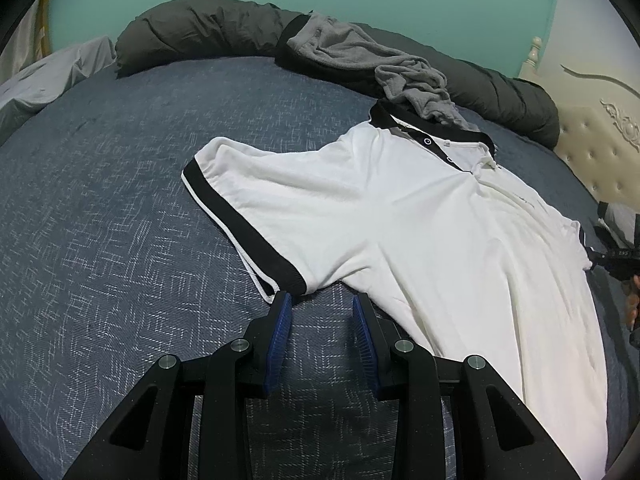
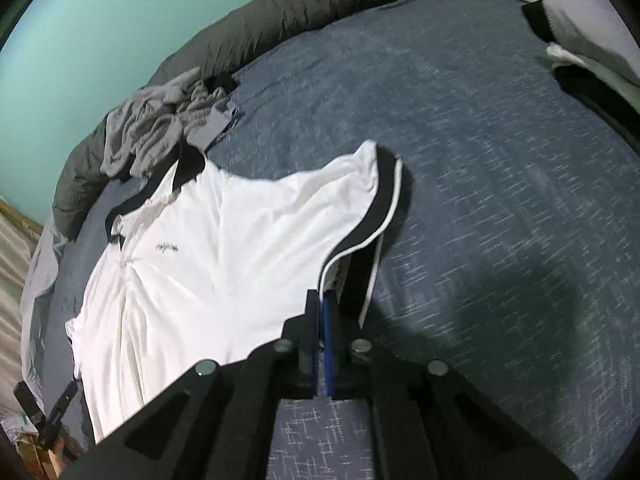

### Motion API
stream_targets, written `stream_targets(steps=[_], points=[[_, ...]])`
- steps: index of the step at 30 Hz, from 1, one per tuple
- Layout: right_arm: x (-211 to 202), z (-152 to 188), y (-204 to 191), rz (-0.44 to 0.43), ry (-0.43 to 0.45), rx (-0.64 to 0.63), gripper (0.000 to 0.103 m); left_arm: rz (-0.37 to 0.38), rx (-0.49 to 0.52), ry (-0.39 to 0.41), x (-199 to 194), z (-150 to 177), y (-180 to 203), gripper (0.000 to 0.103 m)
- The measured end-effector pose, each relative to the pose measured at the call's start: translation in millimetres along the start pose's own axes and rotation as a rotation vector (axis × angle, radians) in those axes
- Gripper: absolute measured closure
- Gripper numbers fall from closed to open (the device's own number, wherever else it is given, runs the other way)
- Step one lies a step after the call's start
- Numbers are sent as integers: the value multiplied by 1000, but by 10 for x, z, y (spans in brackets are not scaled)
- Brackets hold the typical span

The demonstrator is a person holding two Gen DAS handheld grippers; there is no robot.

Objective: Fold clothes
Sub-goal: 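Grasp the black-trimmed sleeve hem with the right gripper and pull it outward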

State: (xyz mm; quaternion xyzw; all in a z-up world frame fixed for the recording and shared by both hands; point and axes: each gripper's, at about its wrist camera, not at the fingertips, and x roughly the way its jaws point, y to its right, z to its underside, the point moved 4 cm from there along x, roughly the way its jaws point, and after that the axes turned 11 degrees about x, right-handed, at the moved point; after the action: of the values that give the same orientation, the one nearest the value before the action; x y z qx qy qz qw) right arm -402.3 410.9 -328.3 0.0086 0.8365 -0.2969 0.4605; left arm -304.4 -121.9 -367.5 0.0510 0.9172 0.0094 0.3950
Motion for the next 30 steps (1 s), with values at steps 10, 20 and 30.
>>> stream_targets(steps=[10,20,30], points=[[147,62,321,46,-43,80,102,0,0,0,22,-6,-14,68],[-42,-32,186,25,19,10,96,5,6,-1,39,-10,-12,68],[-85,146,107,91,30,3,95,24,23,-15,2,-16,56,68]])
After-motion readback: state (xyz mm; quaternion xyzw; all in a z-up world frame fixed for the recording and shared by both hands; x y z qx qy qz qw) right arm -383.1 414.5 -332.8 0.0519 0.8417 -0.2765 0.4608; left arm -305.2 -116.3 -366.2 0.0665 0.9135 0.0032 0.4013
